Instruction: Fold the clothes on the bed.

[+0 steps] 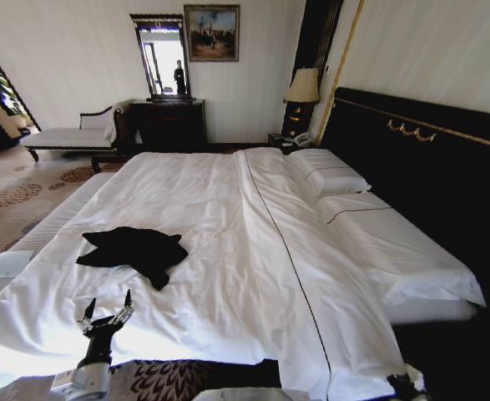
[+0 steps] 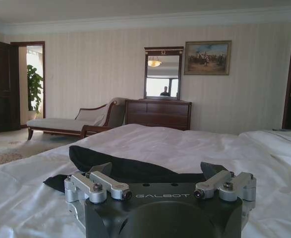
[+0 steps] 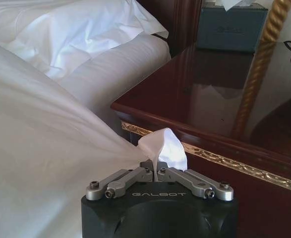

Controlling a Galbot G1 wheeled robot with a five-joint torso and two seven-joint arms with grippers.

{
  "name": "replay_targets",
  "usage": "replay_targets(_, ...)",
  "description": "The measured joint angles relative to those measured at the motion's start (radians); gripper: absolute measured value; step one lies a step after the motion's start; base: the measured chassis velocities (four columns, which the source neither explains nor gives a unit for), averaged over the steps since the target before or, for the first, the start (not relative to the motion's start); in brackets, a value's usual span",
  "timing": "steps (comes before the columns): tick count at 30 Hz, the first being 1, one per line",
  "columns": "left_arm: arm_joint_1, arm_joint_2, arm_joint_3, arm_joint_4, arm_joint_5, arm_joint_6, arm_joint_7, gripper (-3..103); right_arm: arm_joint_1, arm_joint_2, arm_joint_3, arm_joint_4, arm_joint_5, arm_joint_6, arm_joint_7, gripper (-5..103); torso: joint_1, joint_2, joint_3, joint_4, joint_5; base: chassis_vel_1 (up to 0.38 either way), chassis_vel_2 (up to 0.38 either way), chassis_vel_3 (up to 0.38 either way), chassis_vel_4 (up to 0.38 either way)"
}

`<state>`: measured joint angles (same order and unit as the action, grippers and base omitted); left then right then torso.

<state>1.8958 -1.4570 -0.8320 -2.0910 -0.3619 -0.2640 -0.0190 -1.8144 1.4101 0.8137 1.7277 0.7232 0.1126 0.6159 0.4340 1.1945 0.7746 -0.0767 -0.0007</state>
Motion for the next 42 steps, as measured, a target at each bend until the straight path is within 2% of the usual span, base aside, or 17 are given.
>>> replay_targets(6,0.005,-0.007,-0.002,0.003,0.007,-0.001,-0.001,100,0.001,-0.005,0.004,0.027,-0.003,-0.011,0.072,-2,0.0,0.0,0.0,0.0,0.0003,0.0,0.0,0.0,0.0)
replay_targets(10,0.008,-0.013,-0.002,0.003,0.017,-0.002,-0.002,100,-0.033,-0.01,0.035,0.129,0.014,-0.039,0.126,14,0.0,0.0,0.0,-0.0004,0.0,0.0,0.0,0.0,0.0)
replay_targets(13,0.012,-0.016,-0.002,-0.002,0.024,-0.002,-0.002,100,-0.07,-0.011,0.097,0.279,-0.037,-0.053,0.171,24,0.0,0.0,0.0,-0.0002,0.0,0.0,0.0,0.0,0.0)
replay_targets(17,0.013,-0.015,-0.003,-0.006,0.026,-0.002,-0.003,100,-0.092,-0.018,0.179,0.404,-0.106,-0.053,0.18,40,0.0,0.0,0.0,-0.0003,-0.0002,0.0,0.0,0.0,0.0)
replay_targets(18,0.013,-0.016,-0.003,-0.006,0.027,-0.002,-0.003,100,-0.095,-0.022,0.208,0.441,-0.111,-0.054,0.18,40,0.0,0.0,0.0,-0.0004,-0.0002,0.0,0.0,0.0,0.0)
replay_targets(22,0.014,-0.021,0.001,-0.012,0.036,-0.002,-0.004,100,-0.093,-0.036,0.262,0.536,-0.09,-0.076,0.178,57,0.0,0.0,0.0,-0.0002,-0.0001,0.0,0.0,0.0,0.0)
replay_targets(24,0.018,-0.026,0.005,-0.023,0.039,-0.002,-0.005,100,-0.082,-0.047,0.259,0.578,-0.062,-0.078,0.132,68,0.0,0.0,0.0,-0.0003,-0.0003,0.0,0.0,0.0,0.0)
replay_targets(28,0.027,-0.029,0.008,-0.046,0.03,-0.001,-0.005,100,-0.052,-0.058,0.212,0.586,-0.043,-0.058,0.044,78,0.0,0.0,0.0,0.0001,0.0,0.0,0.0,0.0,0.0)
replay_targets(30,0.041,-0.029,0.008,-0.084,0.005,0.006,-0.005,100,-0.021,-0.07,0.155,0.584,-0.008,-0.014,-0.094,89,0.0,0.0,0.0,0.0001,0.0002,0.0,0.0,0.0,0.0)
replay_targets(31,0.041,-0.029,0.008,-0.084,0.005,0.006,-0.005,100,-0.021,-0.07,0.155,0.584,-0.008,-0.014,-0.094,89,0.0,0.0,0.0,0.0001,0.0002,0.0,0.0,0.0,0.0)
replay_targets(34,0.056,-0.02,0.003,-0.145,-0.028,0.022,0.015,100,0.014,-0.092,0.078,0.579,0.046,0.037,-0.358,97,0.0,0.0,0.0,0.0001,0.0001,0.0,0.0,0.0,0.0)
replay_targets(35,0.056,-0.02,0.003,-0.145,-0.028,0.022,0.015,100,0.014,-0.092,0.078,0.579,0.046,0.037,-0.358,97,0.0,0.0,0.0,0.0001,0.0001,0.0,0.0,0.0,0.0)
replay_targets(36,0.057,-0.017,0.002,-0.163,-0.036,0.027,0.025,100,0.022,-0.097,0.058,0.576,0.05,0.044,-0.428,99,0.0,0.0,0.0,0.0001,-0.0001,0.0,0.0,0.0,0.0)
replay_targets(37,0.058,-0.013,0.002,-0.189,-0.049,0.037,0.039,100,0.034,-0.103,0.03,0.57,0.043,0.053,-0.519,100,0.0,0.0,0.0,0.0,0.0,0.0,0.0,0.0,0.0)
replay_targets(39,0.058,-0.008,0.003,-0.229,-0.072,0.06,0.061,100,0.048,-0.109,-0.008,0.56,0.003,0.062,-0.632,100,0.0,0.0,0.0,0.0,-0.0001,0.0,0.0,0.0,0.0)
replay_targets(40,0.058,-0.008,0.003,-0.229,-0.072,0.06,0.061,100,0.048,-0.109,-0.008,0.56,0.003,0.062,-0.632,100,0.0,0.0,0.0,0.0,-0.0001,0.0,0.0,0.0,0.0)
replay_targets(42,0.055,0.001,0.009,-0.271,-0.087,0.085,0.087,100,0.051,-0.11,-0.037,0.556,-0.064,0.074,-0.729,100,0.0,0.0,0.0,0.0001,0.0001,0.0,0.0,0.0,0.0)
